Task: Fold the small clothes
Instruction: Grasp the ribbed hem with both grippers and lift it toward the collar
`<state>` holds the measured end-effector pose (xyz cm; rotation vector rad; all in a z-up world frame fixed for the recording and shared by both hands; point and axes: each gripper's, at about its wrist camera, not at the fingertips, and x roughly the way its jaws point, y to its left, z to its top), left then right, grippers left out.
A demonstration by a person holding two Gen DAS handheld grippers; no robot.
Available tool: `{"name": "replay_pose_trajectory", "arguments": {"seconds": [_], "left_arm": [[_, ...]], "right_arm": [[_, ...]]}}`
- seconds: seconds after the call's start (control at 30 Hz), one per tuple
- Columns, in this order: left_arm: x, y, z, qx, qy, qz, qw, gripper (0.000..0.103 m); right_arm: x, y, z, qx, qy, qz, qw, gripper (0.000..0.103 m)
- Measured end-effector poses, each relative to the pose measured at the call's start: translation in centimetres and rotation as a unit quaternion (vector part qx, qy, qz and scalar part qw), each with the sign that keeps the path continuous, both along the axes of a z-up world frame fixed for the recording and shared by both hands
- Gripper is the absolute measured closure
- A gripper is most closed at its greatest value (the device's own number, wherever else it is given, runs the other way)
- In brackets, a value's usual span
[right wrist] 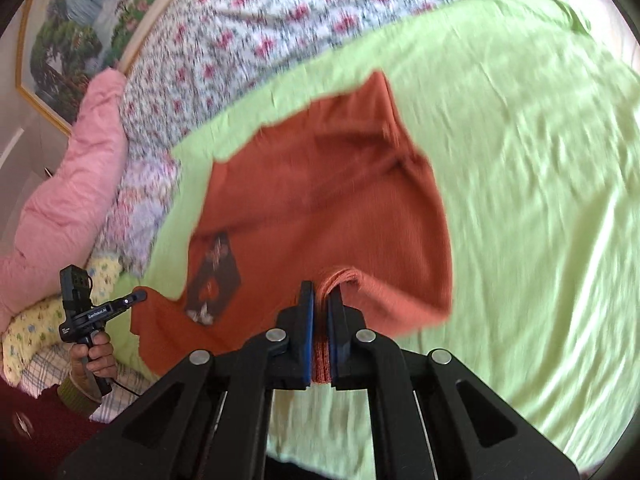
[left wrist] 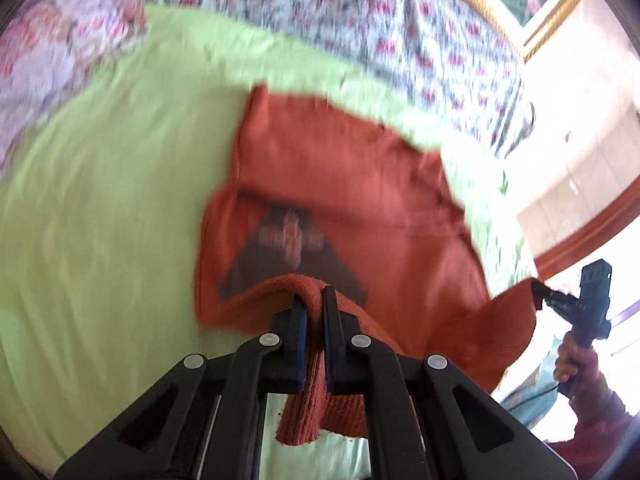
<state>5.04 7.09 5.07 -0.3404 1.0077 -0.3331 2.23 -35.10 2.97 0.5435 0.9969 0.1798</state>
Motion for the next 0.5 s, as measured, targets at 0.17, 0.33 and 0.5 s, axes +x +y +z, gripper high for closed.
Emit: {"name": "replay_pose_trajectory", "arguments": {"seconds": [0.17, 0.33, 0.5], "left_arm": [[6.4, 1.1, 1.2, 0.000, -0.039, 0.043, 0.9983, 0.099], [12.1, 2.1, 0.1, -0.006, -0.040, 0.090, 0.9952, 0.100], [16.6, 2.1, -1.6, 0.008, -0.029, 0.107, 0.9938, 0.100]], "right_arm": [[6.5, -2.0, 1.8, -0.022, -0.047, -0.009, 0.999, 0.096], [12.5, -3.6, 1.7, -0.036, -0.070, -0.014, 0.997, 0.096], [18.4, -4.4, -0.5, -0.061, -0.064, -0.011, 0.996, 0.096]]}}
